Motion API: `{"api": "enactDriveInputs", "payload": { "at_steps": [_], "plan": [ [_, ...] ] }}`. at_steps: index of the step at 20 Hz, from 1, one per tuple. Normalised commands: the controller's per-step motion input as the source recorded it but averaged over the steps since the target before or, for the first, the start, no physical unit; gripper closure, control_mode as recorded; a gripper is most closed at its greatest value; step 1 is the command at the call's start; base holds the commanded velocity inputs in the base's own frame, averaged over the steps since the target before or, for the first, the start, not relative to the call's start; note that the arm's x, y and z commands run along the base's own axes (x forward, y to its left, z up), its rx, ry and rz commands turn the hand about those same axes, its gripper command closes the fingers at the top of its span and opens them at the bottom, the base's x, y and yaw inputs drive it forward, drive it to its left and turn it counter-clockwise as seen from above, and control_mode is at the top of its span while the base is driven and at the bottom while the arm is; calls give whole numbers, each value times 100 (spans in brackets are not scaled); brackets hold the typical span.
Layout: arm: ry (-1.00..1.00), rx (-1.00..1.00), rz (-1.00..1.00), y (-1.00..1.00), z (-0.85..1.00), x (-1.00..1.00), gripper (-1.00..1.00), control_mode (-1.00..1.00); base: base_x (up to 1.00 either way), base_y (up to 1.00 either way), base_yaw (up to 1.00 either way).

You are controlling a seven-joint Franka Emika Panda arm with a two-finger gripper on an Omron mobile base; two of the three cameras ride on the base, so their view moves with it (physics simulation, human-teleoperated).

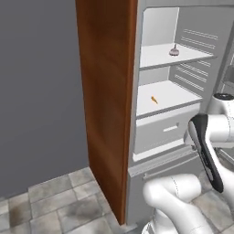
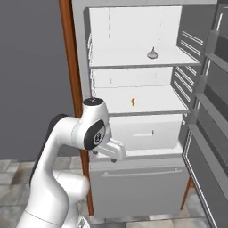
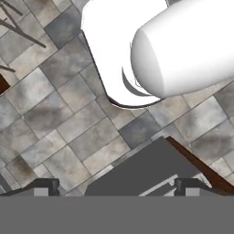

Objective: Retrieve the bottle and the shaker from the cabinet and place them next to the mixing bowl on the counter. Then add garlic from the fridge to the mixing bowl.

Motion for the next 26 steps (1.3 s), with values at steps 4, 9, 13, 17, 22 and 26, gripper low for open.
{"api": "enactDriveInputs", "payload": {
  "at_steps": [4, 9, 13, 17, 22, 26],
  "plan": [
    [0, 0, 0, 0, 0, 0, -100, 100, 46, -64, 6],
    [0, 0, 0, 0, 0, 0, -100, 100, 20, -19, 2],
    [0, 0, 0, 0, 0, 0, -100, 100, 30, 0, 5],
    [0, 0, 0, 0, 0, 0, -100, 100, 66, -17, 8],
    [0, 0, 0, 0, 0, 0, -100, 100, 67, -23, 15],
    [0, 0, 0, 0, 0, 0, -100, 100, 24, -31, 9]
  ]
}}
